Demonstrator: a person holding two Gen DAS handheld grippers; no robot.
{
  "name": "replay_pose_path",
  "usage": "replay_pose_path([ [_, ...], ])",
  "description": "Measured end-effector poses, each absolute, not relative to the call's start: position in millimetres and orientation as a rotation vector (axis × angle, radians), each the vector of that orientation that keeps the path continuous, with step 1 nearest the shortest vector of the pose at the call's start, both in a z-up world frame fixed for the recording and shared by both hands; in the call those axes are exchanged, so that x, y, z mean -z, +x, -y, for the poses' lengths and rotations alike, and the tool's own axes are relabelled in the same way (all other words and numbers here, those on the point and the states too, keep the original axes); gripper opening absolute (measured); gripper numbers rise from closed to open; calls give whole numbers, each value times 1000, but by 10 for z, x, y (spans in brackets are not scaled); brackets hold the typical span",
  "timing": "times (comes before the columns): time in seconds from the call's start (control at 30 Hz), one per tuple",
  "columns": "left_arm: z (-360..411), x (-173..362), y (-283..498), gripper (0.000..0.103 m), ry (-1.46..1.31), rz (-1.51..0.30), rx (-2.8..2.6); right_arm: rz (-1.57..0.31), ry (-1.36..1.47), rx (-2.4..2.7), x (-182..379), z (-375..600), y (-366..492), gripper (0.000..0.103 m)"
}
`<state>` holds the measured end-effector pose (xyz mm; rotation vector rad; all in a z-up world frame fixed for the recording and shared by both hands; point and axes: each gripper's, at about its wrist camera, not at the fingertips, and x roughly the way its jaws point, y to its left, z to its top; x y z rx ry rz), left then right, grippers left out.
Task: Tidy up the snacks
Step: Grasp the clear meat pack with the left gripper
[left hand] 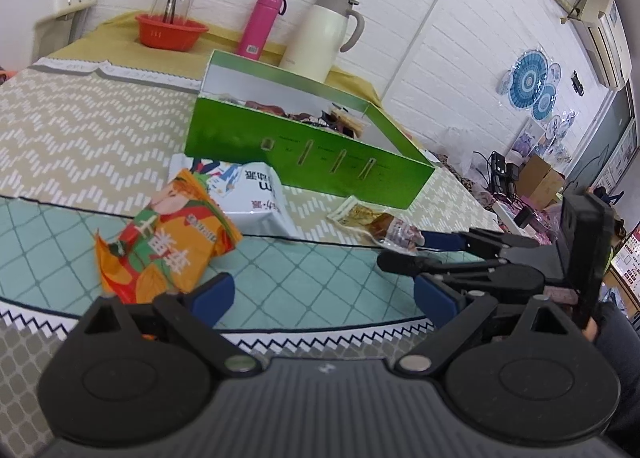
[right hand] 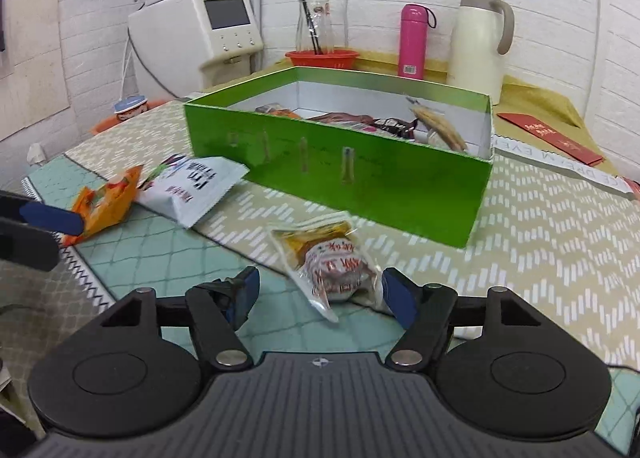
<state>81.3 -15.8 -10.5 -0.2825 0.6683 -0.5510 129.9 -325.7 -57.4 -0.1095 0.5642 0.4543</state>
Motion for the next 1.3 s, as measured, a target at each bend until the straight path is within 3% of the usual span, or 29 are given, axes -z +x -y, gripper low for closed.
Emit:
replay_pose_path([
  [0.23,306,75,962,95,-303,-691,604,-537,-93,-376,579,3106,927,103],
  [0.8,1110,186,1814,95,-403,-872,697,-523,-139,-335,528,3161,1255,103],
  [0.9,1211,181,1861,93,-379,-875,699,-539,-136,-359,535,3148,1269,88],
  [1.1,1323,183,1958,73,-337,-867,690,-530,-144,-355,525,3144,1287,88],
  [1.2,1327,184,2015,69,-339,-868,688,-530,-128,-351,514,3158,1320,88],
  [1.27,1340,187,2024,60,-323,-862,683,-539,-124,-349,528,3146,1342,88],
  [1.3,1350,189,2021,47,-312,-861,682,-548,-122,-348,543,3135,1356,85],
])
